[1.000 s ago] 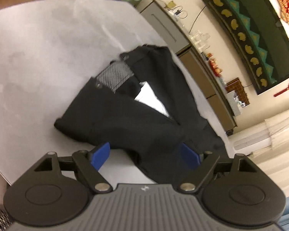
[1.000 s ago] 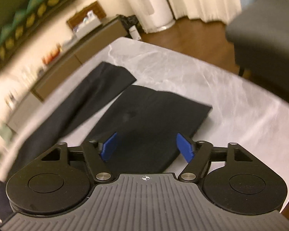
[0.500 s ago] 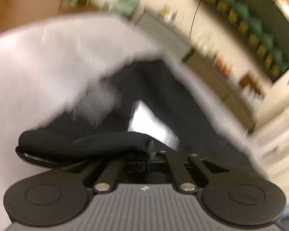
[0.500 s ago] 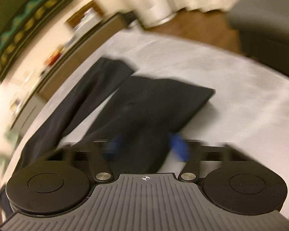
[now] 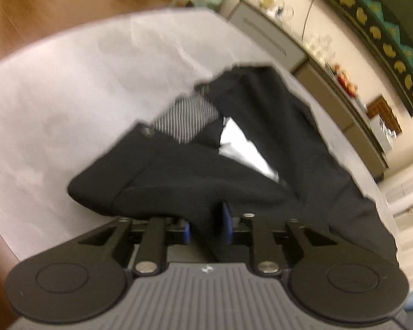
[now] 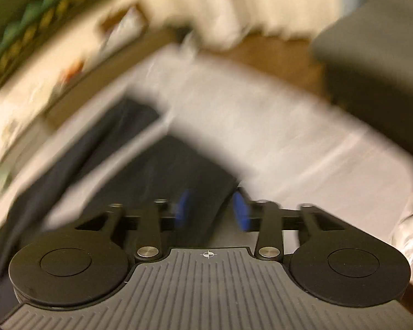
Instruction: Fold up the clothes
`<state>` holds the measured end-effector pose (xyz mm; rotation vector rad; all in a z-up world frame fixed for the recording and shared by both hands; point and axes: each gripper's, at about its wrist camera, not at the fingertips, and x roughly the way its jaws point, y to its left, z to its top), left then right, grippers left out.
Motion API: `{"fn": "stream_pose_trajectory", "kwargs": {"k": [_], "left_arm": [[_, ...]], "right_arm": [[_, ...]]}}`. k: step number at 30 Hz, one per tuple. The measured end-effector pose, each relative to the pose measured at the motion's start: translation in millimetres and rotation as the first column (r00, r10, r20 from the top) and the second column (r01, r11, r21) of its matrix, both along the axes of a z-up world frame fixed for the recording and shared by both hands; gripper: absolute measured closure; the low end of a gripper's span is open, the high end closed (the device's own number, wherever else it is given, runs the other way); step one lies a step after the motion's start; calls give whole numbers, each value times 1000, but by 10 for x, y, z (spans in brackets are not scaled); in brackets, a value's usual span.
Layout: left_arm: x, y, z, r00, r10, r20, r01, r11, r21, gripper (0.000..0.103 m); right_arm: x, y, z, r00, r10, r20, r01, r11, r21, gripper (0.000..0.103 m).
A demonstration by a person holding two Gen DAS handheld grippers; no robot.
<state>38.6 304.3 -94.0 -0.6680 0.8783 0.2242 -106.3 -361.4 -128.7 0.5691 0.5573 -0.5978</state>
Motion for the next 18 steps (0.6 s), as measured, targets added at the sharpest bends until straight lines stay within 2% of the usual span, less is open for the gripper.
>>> {"fn": "stream_pose_trajectory", "kwargs": {"k": [2,4,6,8,10,11,12,13,15,17,18], "left_arm": [[18,-45,67,1000,10,13,-10,999,35,67],[37,-91,134,999,19,27,-21,997,69,66],[55,-136,201,999,28,40,-33,994,103,56],[73,-181,268,998,37,54,-44,990,137,55],[70,-188,284,997,45,60,-53,987,149,55],[59,-173,269,997,49,59,-57,988,145,55],[59,-153,258,997,51,57,-59,988,142,55],[59,-134,246,997,53,54,-61,988,139,54],[94,-140,189,998,48,41,-53,991,125,54],[110,-150,139,999,37,26,-39,992,117,54],[108,-163,134,999,39,22,-42,991,127,54]], "right_arm": [[38,71,160,998,-52,17,54,988,-146,46],[270,180,214,1000,21,-14,-23,971,-239,46],[649,292,117,982,149,-116,-175,949,-264,47],[1019,381,-24,939,256,-231,-312,915,-255,45],[1236,375,-157,904,269,-331,-360,897,-255,41],[1300,340,-182,900,253,-356,-358,894,-269,37],[1340,284,-189,903,235,-359,-343,897,-278,24],[1370,220,-190,910,217,-353,-324,904,-280,17],[1407,89,-225,914,222,-339,-314,917,-245,17],[1406,14,-324,912,271,-307,-335,926,-176,25],[1402,-16,-340,913,295,-282,-347,925,-156,39]]}}
